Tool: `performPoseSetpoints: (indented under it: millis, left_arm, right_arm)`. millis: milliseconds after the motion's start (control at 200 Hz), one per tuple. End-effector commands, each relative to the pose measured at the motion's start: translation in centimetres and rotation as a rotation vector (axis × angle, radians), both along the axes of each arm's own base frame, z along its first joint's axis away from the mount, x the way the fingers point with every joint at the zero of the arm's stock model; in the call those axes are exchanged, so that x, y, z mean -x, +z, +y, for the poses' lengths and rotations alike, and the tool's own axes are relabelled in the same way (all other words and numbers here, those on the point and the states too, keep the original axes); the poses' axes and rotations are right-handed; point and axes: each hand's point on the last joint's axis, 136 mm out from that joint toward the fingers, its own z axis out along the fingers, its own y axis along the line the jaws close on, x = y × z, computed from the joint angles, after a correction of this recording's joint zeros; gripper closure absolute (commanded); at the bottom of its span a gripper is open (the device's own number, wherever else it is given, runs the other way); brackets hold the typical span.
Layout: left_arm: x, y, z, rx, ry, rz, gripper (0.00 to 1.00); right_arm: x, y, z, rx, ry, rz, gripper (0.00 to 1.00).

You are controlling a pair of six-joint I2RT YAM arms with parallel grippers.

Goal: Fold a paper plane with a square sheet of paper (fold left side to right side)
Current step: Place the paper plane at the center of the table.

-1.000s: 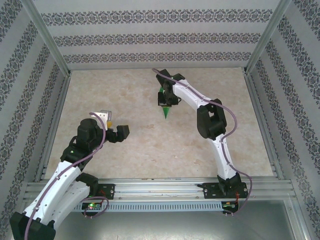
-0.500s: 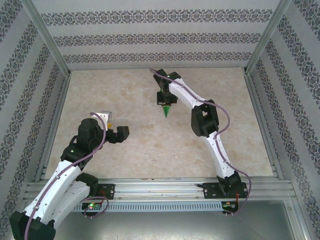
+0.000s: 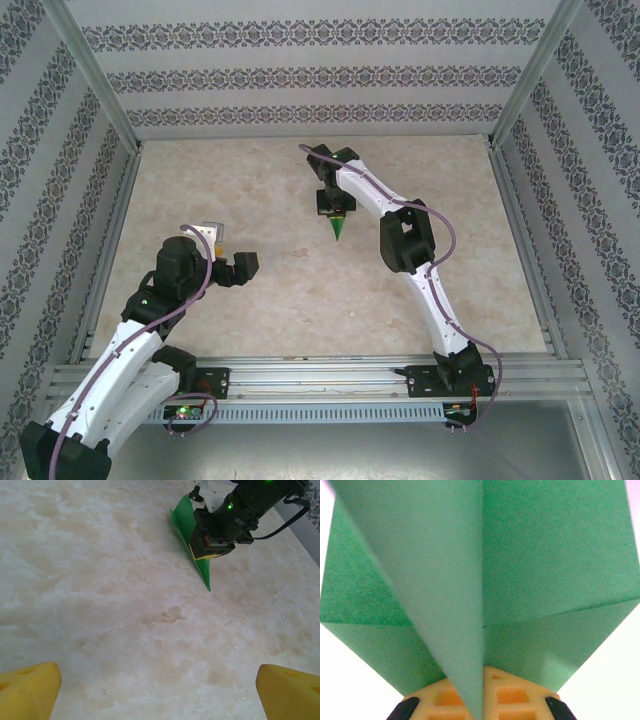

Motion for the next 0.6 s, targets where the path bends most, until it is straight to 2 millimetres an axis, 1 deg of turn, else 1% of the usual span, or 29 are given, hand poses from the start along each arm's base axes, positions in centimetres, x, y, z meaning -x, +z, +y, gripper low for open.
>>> performPoseSetpoints:
  millis: [0, 125, 295, 435, 595]
  left_arm:
    - [-0.15, 0.5, 0.67, -0.002, 0.032, 0.004, 0.0]
    - [-0.13, 0.51, 0.67, -0.002, 0.032, 0.005, 0.0]
    - [-0.16, 0.89, 0.6, 0.004, 0.03, 0.0, 0.0]
    - [-0.23, 1.17, 0.68, 0.0, 0.034, -0.006, 0.0]
    - [-0.26, 1.4, 0.71, 0.003, 0.037, -0.009, 0.0]
  right_arm:
    - [-0.08, -1.0, -0.84, 0.02, -0.038, 0.023, 0.92]
    - [0.18, -1.58, -0.87, 0.017, -0.044, 0.036, 0.9]
    - [0.4, -1.94, -0.98, 0.012, -0.047, 0.048, 0.83]
    - [0.49, -1.81, -1.01, 0.012, -0.04, 0.048, 0.75]
    - [0.44, -1.33, -0.82, -0.003, -0.036, 0.039, 0.69]
